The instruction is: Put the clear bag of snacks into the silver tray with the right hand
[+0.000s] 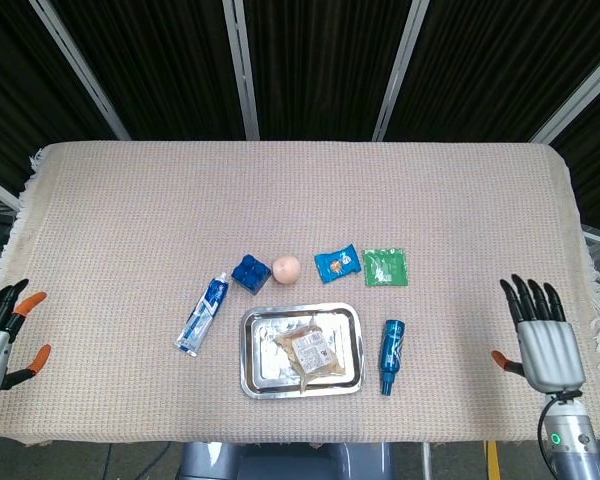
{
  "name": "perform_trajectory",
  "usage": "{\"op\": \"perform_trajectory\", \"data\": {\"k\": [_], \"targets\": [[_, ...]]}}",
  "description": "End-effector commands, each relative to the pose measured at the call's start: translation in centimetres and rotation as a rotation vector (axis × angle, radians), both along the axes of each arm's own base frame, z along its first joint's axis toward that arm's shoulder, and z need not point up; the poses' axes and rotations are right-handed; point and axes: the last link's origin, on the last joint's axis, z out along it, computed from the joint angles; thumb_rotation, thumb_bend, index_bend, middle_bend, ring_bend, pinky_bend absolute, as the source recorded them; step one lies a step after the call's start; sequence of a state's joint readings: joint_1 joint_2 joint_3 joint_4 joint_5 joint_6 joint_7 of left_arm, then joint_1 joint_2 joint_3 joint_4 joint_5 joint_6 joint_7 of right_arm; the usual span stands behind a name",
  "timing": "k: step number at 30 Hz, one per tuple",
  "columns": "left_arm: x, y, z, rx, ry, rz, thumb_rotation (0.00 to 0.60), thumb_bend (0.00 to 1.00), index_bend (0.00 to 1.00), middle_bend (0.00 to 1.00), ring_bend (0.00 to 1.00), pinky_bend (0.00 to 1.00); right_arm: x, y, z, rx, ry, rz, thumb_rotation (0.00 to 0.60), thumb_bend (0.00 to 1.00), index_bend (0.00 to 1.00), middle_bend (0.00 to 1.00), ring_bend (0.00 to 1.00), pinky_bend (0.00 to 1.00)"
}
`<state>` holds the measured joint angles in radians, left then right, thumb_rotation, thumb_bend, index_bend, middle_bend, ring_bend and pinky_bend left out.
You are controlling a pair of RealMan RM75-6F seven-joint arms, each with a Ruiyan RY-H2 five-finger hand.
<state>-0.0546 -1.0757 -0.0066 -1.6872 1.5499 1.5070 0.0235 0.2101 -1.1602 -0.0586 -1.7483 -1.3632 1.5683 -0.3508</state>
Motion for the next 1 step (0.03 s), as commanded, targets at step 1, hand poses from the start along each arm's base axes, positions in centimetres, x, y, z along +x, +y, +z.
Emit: {"op": "perform_trajectory", "data": {"k": [1], "targets": [[0.03, -0.13, -0.11, -0.002, -0.004, -0.003, 0.6, 0.34, 0.15, 0.0, 0.0, 0.0, -0.55, 1.24, 0.55, -0.032, -0.006, -0.017, 0.6, 0.0, 0.0, 0.0, 0.0, 0.02]]}}
